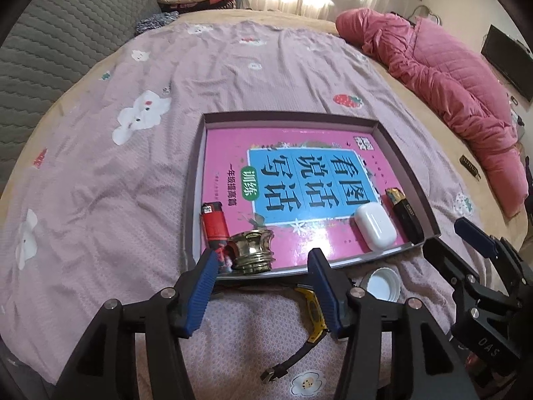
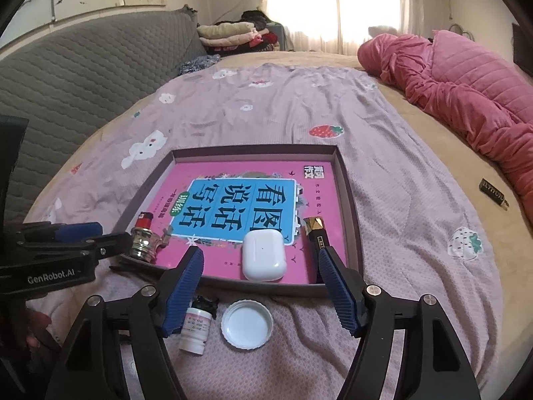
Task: Organize rigid objects
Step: 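Withdraw both open tools from the tray back toward the remaining objects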
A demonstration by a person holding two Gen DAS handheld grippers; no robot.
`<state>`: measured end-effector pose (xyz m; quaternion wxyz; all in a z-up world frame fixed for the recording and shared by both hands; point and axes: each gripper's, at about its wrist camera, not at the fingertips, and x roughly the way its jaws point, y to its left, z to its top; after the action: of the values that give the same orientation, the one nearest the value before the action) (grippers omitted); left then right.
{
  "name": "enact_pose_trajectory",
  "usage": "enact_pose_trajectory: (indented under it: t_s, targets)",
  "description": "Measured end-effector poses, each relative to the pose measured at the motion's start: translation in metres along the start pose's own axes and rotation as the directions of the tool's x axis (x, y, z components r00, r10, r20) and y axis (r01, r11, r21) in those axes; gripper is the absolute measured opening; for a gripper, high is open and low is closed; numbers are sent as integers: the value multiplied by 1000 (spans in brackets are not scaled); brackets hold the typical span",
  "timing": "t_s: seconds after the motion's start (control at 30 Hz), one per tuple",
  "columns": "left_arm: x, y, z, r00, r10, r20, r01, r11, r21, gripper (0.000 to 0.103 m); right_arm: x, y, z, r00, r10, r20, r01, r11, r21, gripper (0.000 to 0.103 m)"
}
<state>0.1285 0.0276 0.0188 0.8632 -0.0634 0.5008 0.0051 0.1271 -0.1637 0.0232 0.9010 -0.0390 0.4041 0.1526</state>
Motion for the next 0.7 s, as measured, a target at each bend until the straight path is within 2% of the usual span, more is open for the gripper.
enact_pose_trajectory:
  t_s: [0.33, 0.7]
  targets:
    - [-23, -3, -7, 998, 9, 58, -9, 1000, 6, 56, -22, -1, -1, 999, 3, 45, -4, 1000, 12, 74]
    - [-38, -9, -13, 997, -21, 72, 21, 1000, -1, 57, -41, -3, -3, 997, -1, 80, 0, 1000, 11, 74]
